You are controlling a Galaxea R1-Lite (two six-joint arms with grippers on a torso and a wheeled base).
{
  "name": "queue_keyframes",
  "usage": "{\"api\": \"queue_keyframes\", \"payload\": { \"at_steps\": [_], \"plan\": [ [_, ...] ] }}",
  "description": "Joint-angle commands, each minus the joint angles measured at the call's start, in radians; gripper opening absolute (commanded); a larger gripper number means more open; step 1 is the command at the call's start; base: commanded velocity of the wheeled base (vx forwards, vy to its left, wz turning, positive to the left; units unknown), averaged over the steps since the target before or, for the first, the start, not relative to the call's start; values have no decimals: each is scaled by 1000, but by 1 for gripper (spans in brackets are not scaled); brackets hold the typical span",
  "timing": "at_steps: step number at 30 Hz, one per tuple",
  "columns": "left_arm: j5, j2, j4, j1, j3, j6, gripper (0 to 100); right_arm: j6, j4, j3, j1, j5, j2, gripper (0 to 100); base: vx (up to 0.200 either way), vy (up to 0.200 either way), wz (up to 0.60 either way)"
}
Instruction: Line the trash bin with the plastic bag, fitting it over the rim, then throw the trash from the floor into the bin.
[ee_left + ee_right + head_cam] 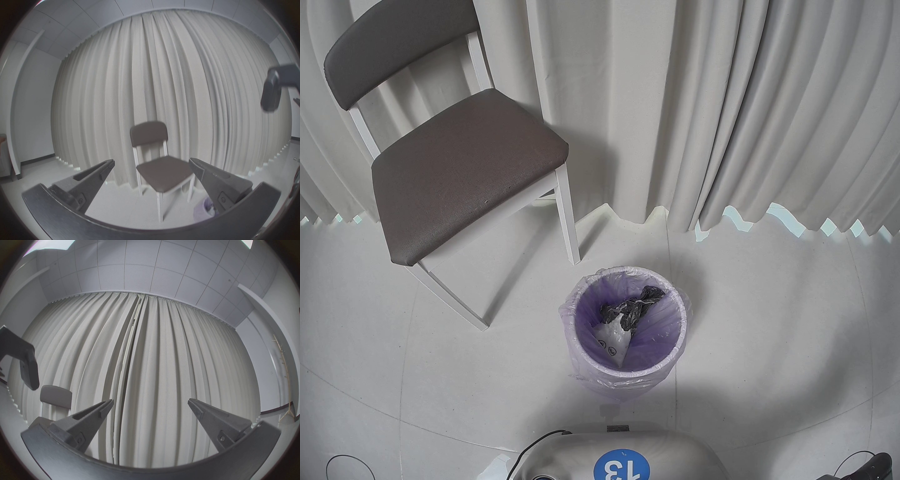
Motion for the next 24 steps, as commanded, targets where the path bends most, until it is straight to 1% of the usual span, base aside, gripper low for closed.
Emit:
{"api": "queue_keyframes", "payload": {
  "at_steps": [1, 4, 6, 8, 9, 10, 11, 17, 18, 24],
  "plan": [
    [-15, -13, -86, 0, 336, -101, 100, 23, -58, 267, 1, 21, -11, 100, 0, 0, 0],
    [-13, -13, -91, 0, 420, -120, 100, 22, -79, 373, 1, 22, -10, 100, 0, 0, 0],
    [-13, -13, -92, 0, 429, -124, 100, 19, -81, 388, 0, 22, -11, 100, 0, 0, 0],
    [-32, -13, -91, 0, 438, -130, 100, 14, -81, 413, 0, 26, -11, 100, 0, 0, 0],
    [-64, -13, -88, -1, 438, -134, 100, 14, -81, 419, 1, 29, -11, 100, 0, 0, 0],
    [-64, -13, -88, -1, 438, -134, 100, 14, -81, 419, 1, 29, -11, 100, 0, 0, 0],
    [-94, -13, -86, 0, 438, -126, 100, 17, -82, 417, 0, 42, -11, 100, 0, 0, 0],
    [-93, -13, -88, 0, 443, -115, 100, -12, -84, 405, 0, 42, -11, 100, 0, 0, 0],
    [-108, -13, -83, 0, 444, -106, 100, -12, -84, 408, 0, 35, -11, 100, 0, 0, 0],
    [-131, -12, -65, 0, 446, -71, 100, -13, -72, 434, 0, 33, -11, 100, 0, 0, 0]
  ]
}}
